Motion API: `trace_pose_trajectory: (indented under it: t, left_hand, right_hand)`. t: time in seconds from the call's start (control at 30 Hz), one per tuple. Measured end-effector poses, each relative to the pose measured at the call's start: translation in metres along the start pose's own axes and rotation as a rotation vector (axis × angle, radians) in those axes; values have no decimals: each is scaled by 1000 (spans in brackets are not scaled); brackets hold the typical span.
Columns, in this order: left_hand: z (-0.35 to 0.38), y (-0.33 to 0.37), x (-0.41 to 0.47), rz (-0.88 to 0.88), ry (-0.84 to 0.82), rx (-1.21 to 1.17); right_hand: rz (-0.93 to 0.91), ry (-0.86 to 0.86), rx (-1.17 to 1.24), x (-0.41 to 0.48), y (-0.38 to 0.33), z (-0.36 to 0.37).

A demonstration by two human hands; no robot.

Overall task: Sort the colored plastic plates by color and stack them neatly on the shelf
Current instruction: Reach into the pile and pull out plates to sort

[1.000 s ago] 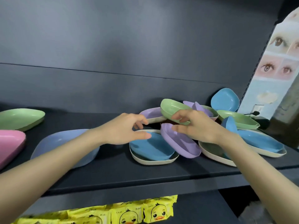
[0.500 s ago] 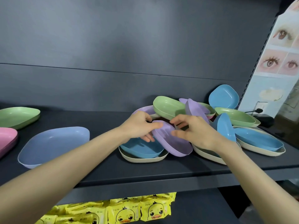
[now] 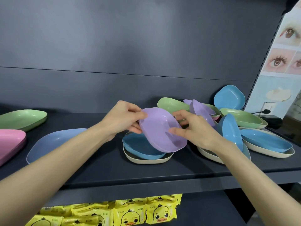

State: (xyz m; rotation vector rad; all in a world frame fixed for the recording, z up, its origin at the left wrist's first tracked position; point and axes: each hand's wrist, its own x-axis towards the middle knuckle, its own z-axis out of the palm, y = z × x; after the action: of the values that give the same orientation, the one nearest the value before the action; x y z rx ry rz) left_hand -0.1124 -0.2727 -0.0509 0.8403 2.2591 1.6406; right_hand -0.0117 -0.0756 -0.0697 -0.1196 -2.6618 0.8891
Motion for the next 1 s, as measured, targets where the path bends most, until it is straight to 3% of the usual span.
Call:
trace_pose_trajectory:
  t: [0.33,0.57,0.73,1.0]
  left_hand:
    - [-3,-13,-8,75,-97,-50]
    - [-20,-42,-1,8,65,436]
    - [-22,-50,-3,-141,-31,651]
    - [-17,-48,3,-189,12,445]
  right_hand:
    - [165,117,239,-6,-7,5]
    - [192,404,136,-19,-5,-7]
    - [183,462,101,-23,-11,3]
    - [148,494,103,-28,-23,9]
